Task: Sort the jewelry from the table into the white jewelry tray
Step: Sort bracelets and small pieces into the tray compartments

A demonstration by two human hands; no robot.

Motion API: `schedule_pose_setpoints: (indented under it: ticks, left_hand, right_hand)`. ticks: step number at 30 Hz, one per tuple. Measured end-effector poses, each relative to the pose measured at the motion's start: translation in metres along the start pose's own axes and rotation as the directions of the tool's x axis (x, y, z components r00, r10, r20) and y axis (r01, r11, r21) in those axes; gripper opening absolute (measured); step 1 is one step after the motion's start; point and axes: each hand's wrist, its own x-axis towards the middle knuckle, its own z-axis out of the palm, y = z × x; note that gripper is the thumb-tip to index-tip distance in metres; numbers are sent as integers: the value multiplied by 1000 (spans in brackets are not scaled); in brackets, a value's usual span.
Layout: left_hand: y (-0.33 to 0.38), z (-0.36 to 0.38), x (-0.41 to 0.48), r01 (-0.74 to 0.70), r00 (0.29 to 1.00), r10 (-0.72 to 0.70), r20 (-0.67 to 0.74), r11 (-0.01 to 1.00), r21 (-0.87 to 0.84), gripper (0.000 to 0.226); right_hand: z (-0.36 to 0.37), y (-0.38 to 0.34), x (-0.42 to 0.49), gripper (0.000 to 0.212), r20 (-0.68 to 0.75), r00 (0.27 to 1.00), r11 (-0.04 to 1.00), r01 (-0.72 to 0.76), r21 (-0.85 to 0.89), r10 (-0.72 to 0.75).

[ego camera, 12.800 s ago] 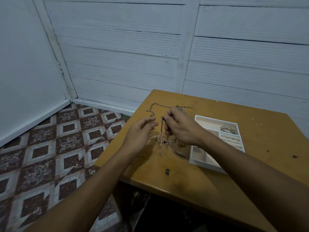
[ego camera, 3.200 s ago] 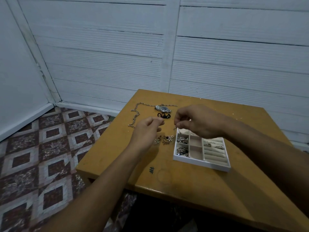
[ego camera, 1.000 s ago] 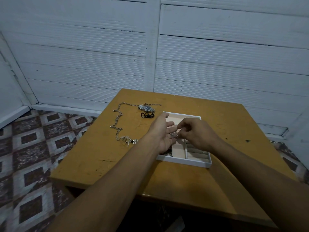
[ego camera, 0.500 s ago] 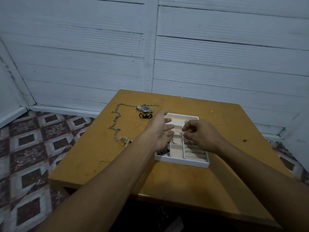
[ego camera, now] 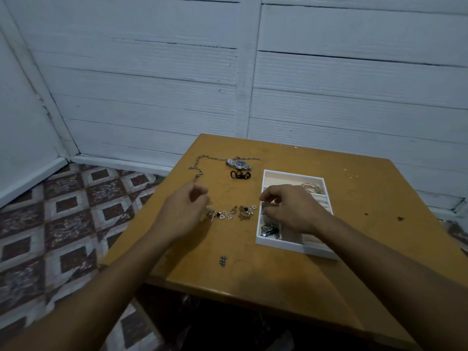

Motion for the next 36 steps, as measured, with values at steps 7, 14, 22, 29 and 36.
schedule_pose_setpoints:
  ticks: [7,14,22,29,36]
  left_hand:
    - [-32,-6,-19,-99,995,95,29,958,269,30]
    - [-34,12,-30,-285,958,264,109,895,343,29]
    - [-20,36,-32,-346,938,317,139,870,352,31]
    - [-6,46,-25,-331,943,311,118,908,258,28]
    - [21,51,-8,-195,980,193,47,980,34,28]
  right_hand:
    - [22,-24,14,31,62,996,899,79,-430,-58]
    - [34,-27,22,19,60,996,859,91,-504,-70]
    - [30,-23,17,14,-13,991,915,118,-385,-133]
    - [9,-19,15,9,-102,991,996,86,37,-82]
    - [-6,-22,14,6,-92,993,972,92,215,-74]
